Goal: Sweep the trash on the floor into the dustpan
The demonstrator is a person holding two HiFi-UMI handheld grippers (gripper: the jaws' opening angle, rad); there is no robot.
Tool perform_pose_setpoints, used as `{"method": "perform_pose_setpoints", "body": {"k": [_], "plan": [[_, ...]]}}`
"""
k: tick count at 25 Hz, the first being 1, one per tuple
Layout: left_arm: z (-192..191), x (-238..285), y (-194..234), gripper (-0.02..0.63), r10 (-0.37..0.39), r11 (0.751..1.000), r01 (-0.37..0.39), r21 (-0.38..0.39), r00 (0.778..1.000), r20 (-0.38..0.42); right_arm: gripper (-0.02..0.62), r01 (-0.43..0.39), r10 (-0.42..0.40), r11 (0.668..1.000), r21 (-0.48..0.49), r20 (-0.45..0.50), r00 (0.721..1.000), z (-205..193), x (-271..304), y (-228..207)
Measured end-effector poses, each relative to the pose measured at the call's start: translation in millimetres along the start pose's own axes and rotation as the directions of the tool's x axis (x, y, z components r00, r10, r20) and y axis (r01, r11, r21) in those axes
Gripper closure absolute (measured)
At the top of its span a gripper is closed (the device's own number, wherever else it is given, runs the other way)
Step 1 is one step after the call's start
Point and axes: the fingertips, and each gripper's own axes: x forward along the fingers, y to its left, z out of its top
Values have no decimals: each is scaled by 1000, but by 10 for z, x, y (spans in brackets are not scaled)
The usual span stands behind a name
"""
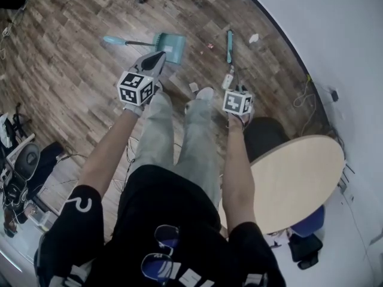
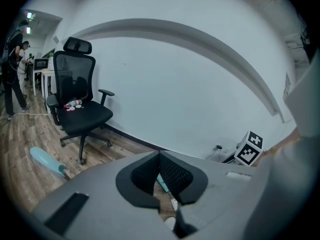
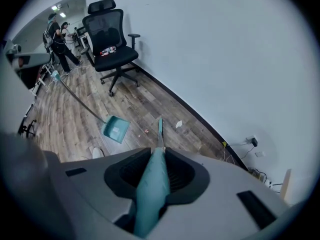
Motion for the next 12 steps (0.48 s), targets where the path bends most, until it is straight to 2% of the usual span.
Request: {"method": "perform_pose_setpoints", "body": {"k": [12], "plan": [[-9, -451, 659, 609, 10, 1000, -10, -25, 1000, 17, 511, -22, 22, 999, -36, -20, 1000, 18, -86, 852]]}}
